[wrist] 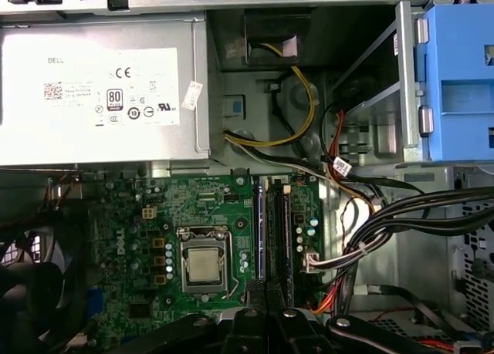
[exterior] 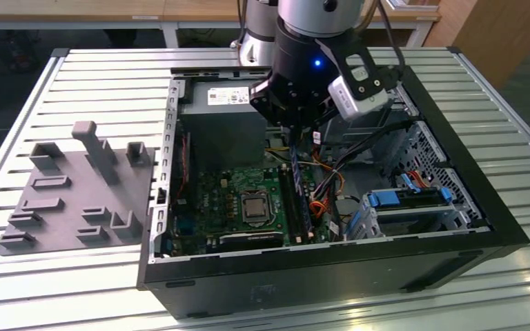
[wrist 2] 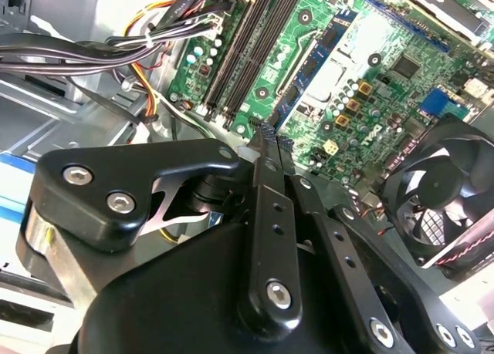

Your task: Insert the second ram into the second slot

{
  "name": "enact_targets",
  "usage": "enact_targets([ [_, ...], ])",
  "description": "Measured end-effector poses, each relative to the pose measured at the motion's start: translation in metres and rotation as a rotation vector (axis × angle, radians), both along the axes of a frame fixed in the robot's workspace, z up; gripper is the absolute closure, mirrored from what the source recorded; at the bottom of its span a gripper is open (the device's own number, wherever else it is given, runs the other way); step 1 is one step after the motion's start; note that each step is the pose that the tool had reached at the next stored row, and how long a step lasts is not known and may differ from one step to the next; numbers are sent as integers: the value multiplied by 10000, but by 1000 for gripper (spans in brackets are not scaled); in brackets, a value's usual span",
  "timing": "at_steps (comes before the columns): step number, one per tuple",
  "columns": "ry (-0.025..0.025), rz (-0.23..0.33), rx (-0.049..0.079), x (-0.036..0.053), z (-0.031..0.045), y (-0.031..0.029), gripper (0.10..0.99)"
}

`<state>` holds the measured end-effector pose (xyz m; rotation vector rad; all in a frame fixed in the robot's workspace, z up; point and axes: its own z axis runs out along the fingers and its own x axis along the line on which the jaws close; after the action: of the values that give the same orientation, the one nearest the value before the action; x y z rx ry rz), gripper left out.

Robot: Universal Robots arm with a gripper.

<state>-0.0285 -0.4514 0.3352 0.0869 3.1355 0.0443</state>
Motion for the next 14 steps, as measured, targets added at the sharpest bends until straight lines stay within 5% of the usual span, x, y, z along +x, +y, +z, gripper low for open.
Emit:
enact_targets([
  [14,0,0,1,0,-45,0,973],
])
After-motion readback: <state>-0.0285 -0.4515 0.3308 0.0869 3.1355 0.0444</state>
